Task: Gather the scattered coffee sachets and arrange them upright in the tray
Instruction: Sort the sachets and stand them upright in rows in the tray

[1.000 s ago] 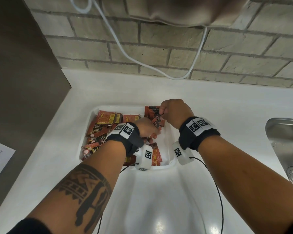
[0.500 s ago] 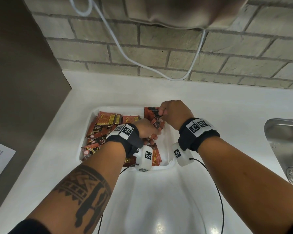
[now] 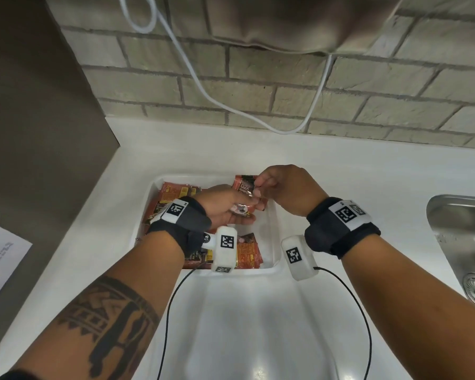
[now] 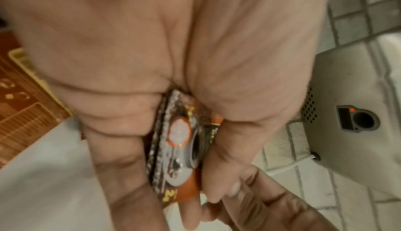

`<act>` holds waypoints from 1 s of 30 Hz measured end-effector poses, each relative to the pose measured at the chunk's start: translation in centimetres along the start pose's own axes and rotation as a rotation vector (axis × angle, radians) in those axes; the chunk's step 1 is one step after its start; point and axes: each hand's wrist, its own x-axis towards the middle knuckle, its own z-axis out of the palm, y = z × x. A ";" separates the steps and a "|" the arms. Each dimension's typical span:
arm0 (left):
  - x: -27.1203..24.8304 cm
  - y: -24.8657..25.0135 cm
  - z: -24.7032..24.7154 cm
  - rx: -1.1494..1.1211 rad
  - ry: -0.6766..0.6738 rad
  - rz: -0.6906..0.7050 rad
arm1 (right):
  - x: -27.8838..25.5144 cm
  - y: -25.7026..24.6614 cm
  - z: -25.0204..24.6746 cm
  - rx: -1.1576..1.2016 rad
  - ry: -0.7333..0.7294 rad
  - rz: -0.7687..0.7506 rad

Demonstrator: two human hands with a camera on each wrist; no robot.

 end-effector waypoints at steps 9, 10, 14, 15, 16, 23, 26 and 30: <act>-0.5 0.0 -0.5 0.297 0.091 0.209 | -0.1 -1.2 -0.5 0.091 0.128 -0.038; -0.5 0.0 -0.5 0.330 0.105 0.224 | -0.1 -1.3 -0.5 0.084 0.126 -0.044; -0.6 0.1 -0.4 0.461 0.149 0.277 | -0.2 -1.4 -0.8 0.060 0.105 -0.076; -0.7 0.1 -0.4 0.474 0.154 0.290 | -0.3 -1.3 -1.0 0.052 0.109 -0.087; -0.8 0.0 -0.3 0.478 0.157 0.302 | -0.3 -1.2 -1.2 0.042 0.114 -0.095; -1.3 0.1 -1.1 0.648 0.274 0.209 | -0.3 -0.6 -1.6 -0.115 0.134 -0.069; -1.2 0.3 -2.4 0.824 0.326 0.035 | 0.0 0.1 -1.6 -0.224 0.126 -0.039; -0.8 0.5 -1.2 0.918 0.193 -0.105 | 0.3 1.0 -0.7 -0.240 0.123 0.007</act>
